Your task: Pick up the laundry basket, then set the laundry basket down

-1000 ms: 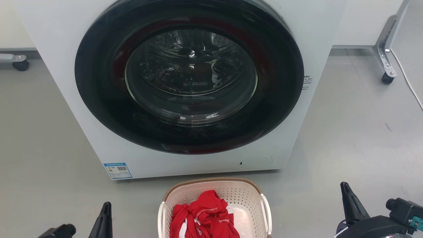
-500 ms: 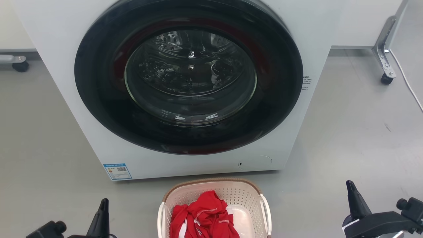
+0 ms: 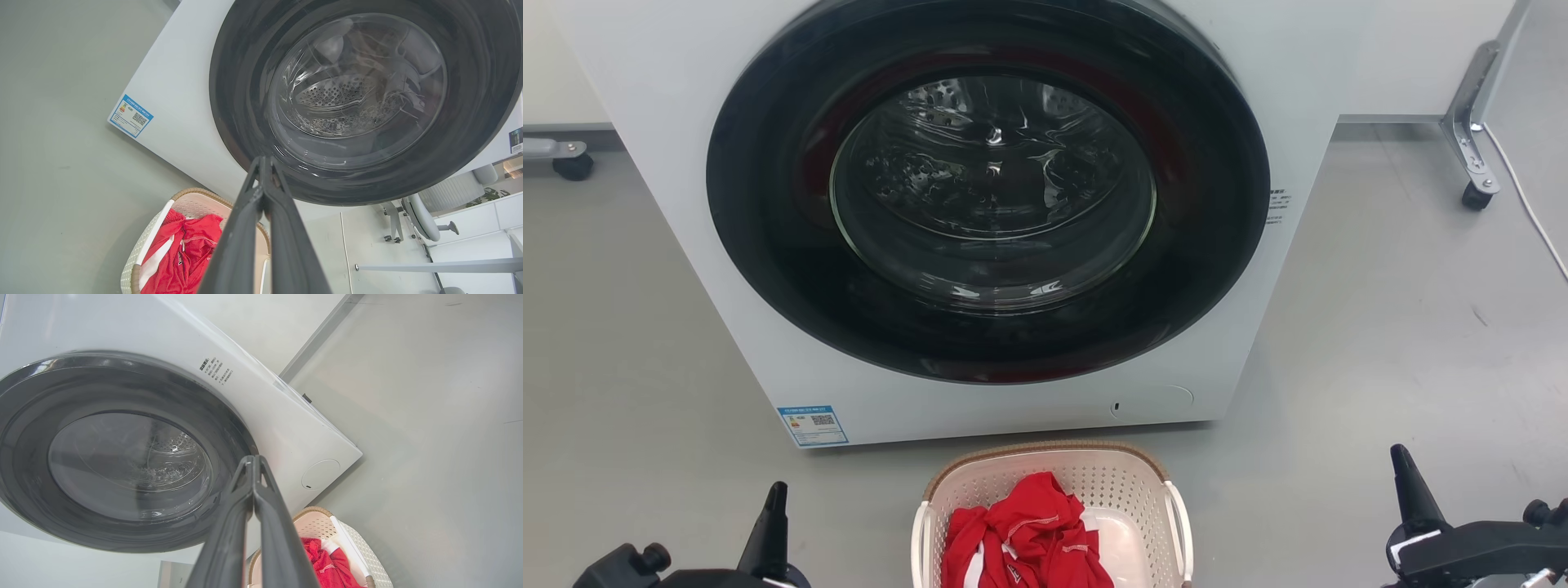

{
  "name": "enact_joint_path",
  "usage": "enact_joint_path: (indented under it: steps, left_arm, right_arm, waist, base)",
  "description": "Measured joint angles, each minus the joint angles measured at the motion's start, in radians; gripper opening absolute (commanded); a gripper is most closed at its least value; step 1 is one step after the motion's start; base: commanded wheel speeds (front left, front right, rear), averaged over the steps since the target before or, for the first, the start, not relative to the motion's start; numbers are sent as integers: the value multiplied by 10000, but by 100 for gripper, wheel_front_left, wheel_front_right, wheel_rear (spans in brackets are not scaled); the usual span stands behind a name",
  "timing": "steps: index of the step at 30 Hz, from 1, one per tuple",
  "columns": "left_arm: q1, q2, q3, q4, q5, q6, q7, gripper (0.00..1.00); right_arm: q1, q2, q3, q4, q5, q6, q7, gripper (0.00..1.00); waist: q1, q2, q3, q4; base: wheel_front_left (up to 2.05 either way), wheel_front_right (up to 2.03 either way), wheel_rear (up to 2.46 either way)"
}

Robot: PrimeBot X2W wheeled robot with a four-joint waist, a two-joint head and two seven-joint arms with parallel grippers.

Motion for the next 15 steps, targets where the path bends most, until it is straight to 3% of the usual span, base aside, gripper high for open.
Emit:
enact_joint_path:
  steps: [15]
  left_arm:
    - [-350,-251,435,401,-1910,-378,360,0]
  right_arm:
    - [-145,364,-732,290,1802,378,410,0]
  waist:
    - [0,0,-30,-19]
  base:
    - [0,0,0]
